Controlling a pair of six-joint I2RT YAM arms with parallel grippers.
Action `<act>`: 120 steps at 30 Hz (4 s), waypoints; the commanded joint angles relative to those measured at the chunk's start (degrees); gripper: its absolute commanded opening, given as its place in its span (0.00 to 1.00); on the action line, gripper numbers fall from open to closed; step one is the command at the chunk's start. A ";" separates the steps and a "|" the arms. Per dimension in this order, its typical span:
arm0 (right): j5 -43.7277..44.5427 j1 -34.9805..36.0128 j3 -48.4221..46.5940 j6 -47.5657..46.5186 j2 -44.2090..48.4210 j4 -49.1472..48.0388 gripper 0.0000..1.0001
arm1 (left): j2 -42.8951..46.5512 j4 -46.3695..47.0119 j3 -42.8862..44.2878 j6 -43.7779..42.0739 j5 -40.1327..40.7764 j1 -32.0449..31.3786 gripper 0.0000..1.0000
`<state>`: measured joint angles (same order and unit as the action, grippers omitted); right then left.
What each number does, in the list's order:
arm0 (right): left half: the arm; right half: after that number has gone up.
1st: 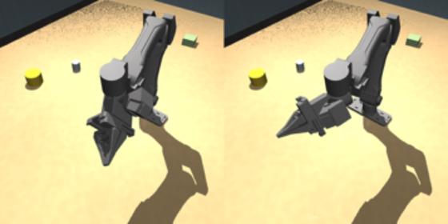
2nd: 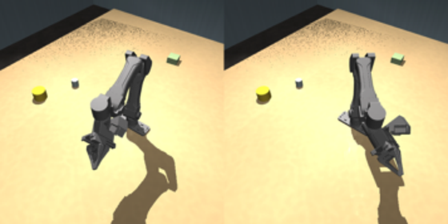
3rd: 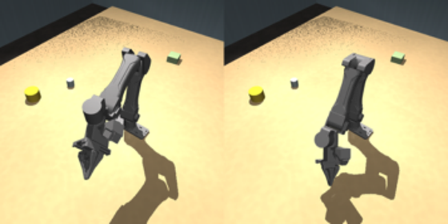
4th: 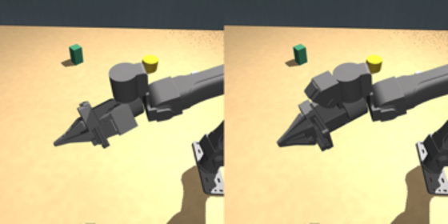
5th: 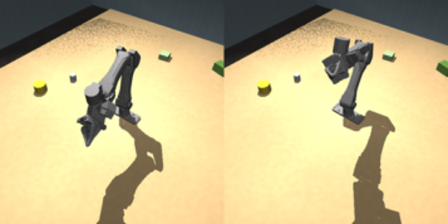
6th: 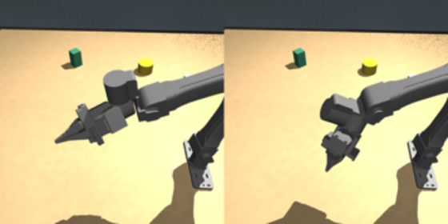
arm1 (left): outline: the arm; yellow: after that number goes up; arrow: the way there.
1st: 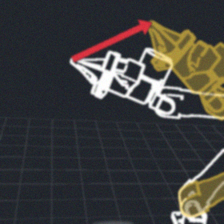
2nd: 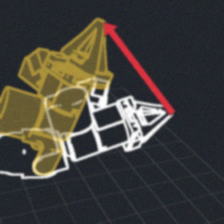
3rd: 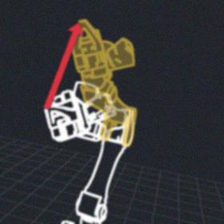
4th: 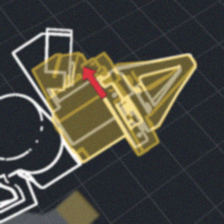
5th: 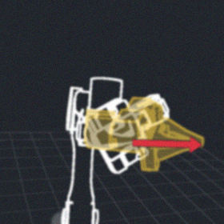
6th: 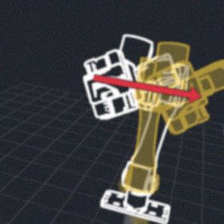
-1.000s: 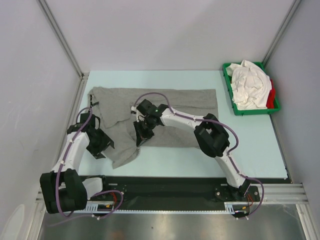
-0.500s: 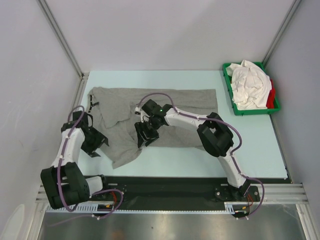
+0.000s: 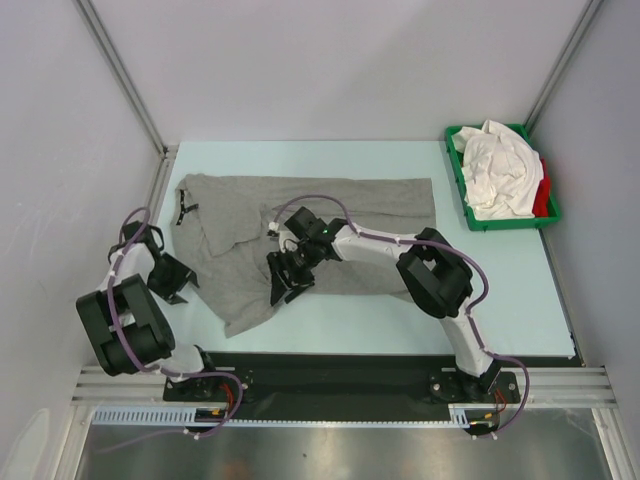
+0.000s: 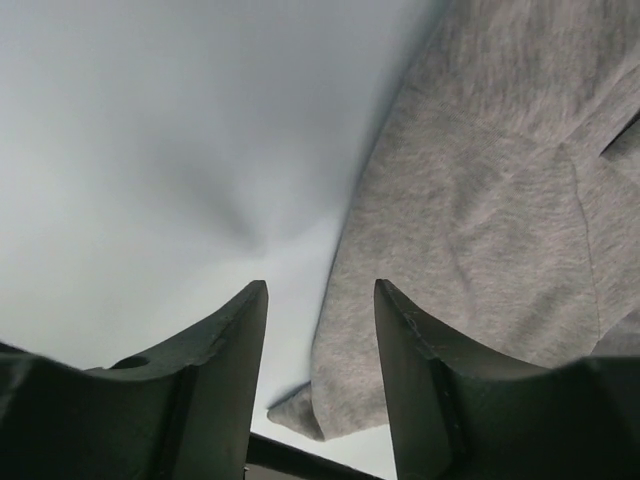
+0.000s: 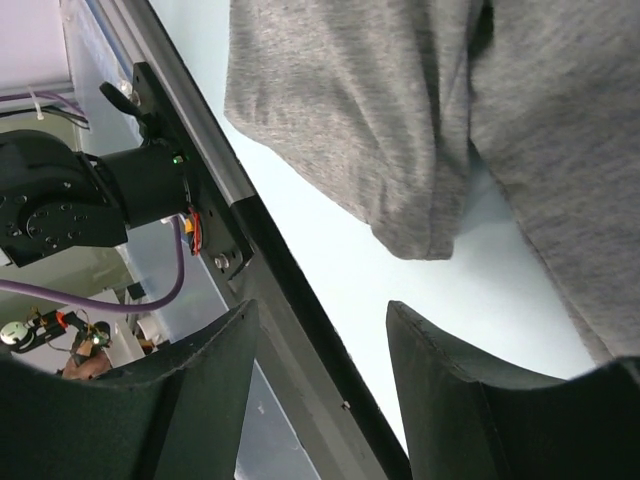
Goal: Fold and stack the t-shirts
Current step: Fold the tshirt
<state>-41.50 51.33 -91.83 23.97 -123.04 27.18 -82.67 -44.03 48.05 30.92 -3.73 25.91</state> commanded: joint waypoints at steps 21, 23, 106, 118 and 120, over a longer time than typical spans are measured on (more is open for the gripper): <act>0.63 -0.35 8.07 2.58 5.09 -6.17 0.59 | -18.66 3.96 22.51 -7.97 13.29 0.19 0.00; 0.45 -0.35 8.95 2.49 5.45 -6.52 0.59 | -18.40 3.17 24.53 -9.12 14.44 0.28 0.01; 3.79 -3.52 -1.25 12.42 -8.88 -19.44 0.21 | 25.46 0.88 -20.02 23.58 -5.25 -30.04 0.47; 3.79 -3.52 0.25 12.60 -8.35 -19.97 0.21 | 21.15 2.72 -20.37 23.84 -3.31 -30.13 0.47; 3.88 -3.52 0.51 12.68 -8.26 -20.06 0.21 | 19.84 2.90 -20.28 23.75 -2.52 -30.13 0.46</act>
<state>-38.48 47.77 -92.62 37.47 -133.51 6.48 -61.56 -42.52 27.77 53.98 -7.94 -3.75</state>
